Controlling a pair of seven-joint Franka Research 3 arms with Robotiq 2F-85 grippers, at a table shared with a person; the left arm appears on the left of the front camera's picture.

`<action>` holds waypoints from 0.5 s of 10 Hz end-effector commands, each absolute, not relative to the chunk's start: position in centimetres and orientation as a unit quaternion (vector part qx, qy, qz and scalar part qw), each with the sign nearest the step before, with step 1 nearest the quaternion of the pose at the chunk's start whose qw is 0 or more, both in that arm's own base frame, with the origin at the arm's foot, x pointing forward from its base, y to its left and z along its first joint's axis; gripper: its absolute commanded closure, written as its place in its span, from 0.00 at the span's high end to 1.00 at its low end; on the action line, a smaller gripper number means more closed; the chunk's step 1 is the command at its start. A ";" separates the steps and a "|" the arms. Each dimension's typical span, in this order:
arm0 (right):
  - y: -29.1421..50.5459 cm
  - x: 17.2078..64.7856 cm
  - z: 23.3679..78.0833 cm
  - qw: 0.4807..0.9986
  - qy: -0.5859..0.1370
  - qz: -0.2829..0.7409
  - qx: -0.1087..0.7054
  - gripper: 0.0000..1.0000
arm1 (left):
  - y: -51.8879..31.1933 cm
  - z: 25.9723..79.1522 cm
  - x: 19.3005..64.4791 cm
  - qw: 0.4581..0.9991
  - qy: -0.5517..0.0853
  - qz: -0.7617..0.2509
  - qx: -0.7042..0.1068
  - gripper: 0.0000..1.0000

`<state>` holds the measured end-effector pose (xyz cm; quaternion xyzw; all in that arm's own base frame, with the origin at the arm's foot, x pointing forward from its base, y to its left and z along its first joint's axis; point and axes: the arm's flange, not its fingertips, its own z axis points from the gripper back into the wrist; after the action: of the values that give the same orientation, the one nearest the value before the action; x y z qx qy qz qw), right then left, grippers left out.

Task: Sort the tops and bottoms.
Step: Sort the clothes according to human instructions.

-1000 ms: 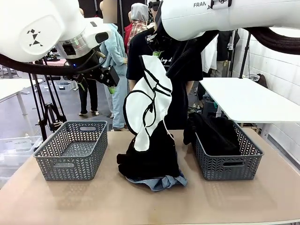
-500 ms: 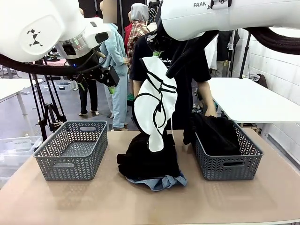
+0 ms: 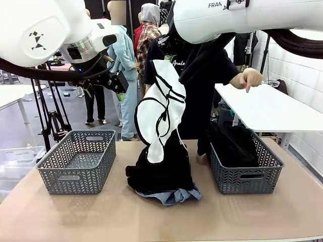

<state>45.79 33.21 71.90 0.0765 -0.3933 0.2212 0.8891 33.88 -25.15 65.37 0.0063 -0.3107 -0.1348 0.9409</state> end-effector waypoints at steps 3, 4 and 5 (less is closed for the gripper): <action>33.0 45.7 72.1 0.889 -0.395 0.221 0.076 0.00 | -24.8 65.3 34.0 0.939 -0.316 -0.136 0.003 1.00; 33.0 45.7 72.1 0.889 -0.395 0.221 0.076 0.00 | -24.8 65.3 34.0 0.939 -0.316 -0.136 0.003 1.00; 33.0 45.7 72.1 0.889 -0.395 0.221 0.076 0.00 | -24.8 65.3 34.0 0.939 -0.316 -0.136 0.003 1.00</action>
<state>45.79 33.21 71.90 0.0765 -0.3933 0.2212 0.8891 33.88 -25.15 65.37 0.0063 -0.3107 -0.1348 0.9409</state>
